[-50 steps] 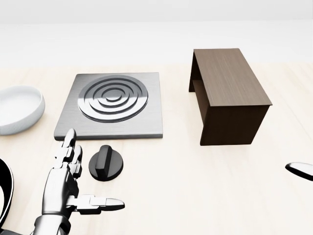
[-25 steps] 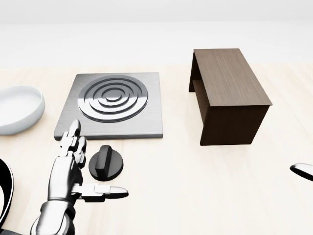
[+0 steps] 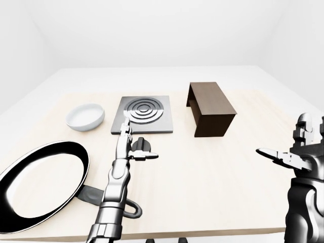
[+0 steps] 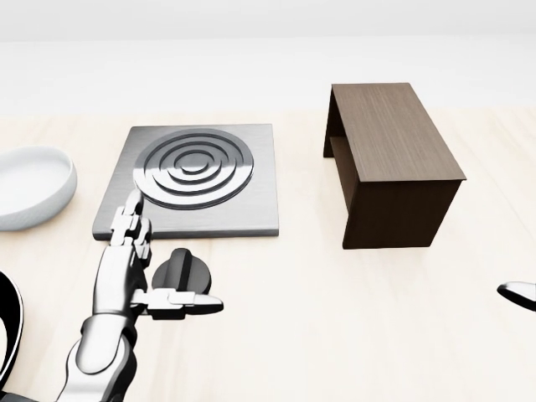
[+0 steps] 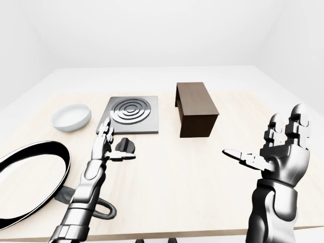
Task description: Turn on the stove.
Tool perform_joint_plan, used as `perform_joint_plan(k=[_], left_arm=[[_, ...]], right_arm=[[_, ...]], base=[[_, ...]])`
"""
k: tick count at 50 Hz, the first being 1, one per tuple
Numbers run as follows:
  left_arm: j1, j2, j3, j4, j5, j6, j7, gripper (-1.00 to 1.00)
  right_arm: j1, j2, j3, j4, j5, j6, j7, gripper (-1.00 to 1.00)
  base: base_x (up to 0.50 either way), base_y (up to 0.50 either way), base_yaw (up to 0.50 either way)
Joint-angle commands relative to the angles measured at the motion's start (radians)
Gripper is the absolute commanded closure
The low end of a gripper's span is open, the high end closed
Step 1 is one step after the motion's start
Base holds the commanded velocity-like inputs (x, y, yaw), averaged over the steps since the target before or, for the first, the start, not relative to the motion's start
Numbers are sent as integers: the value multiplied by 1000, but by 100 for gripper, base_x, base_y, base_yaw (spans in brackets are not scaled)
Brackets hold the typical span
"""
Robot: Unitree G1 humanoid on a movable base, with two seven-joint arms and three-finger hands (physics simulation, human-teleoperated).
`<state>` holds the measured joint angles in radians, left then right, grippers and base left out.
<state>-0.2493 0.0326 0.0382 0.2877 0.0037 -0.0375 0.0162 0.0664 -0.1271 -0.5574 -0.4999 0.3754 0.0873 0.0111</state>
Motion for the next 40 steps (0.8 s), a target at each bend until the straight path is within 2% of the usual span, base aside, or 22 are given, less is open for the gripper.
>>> perform_joint_plan(k=[1,14,33,40], left_arm=[[-15,0,-4,94,10,-50,1,-100],[7,-5,-12,165,36,-50,2,-100],[15,-13,-21,182,52,-50,4,-100],[42,-23,-35,168,65,-50,1,-100]], right_arm=[[2,3,2,7,-2,0,3,-100],[-2,0,5,13,-1,0,3,-100],[-3,-3,2,10,2,0,0,-100],[0,-2,1,13,2,0,4,-100]], base=[[0,0,0],[0,0,0],[0,0,0],[0,0,0]])
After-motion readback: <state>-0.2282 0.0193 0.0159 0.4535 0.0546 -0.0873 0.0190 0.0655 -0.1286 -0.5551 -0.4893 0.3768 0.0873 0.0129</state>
